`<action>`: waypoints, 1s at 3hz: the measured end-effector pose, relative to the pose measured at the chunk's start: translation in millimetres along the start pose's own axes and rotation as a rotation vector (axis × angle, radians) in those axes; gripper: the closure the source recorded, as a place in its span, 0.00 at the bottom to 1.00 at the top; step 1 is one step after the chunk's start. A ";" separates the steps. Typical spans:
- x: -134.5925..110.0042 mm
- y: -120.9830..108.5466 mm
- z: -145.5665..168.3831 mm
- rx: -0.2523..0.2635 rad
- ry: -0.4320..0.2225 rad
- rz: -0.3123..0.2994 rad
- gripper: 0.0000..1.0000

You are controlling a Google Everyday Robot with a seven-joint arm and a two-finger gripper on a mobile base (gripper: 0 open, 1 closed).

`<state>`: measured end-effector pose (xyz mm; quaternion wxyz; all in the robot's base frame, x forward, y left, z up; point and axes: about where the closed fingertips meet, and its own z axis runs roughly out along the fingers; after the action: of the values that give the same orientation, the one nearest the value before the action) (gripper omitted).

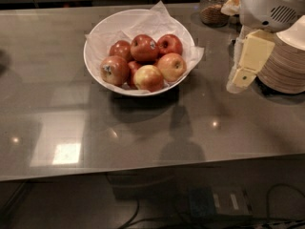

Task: Pick apple from white bowl

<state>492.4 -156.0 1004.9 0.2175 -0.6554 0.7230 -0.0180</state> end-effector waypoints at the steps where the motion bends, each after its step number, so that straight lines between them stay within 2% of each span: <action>1: -3.1 -6.4 5.6 0.010 -0.030 0.006 0.00; 2: -12.6 -29.7 24.2 0.020 -0.143 0.032 0.00; 3: -23.6 -46.3 45.9 0.004 -0.271 0.059 0.00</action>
Offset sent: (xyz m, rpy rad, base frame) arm 0.0751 0.0277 -0.0181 0.3096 -0.0407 0.0235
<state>552.6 -128.0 984.6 0.3150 -0.6299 0.7059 0.0757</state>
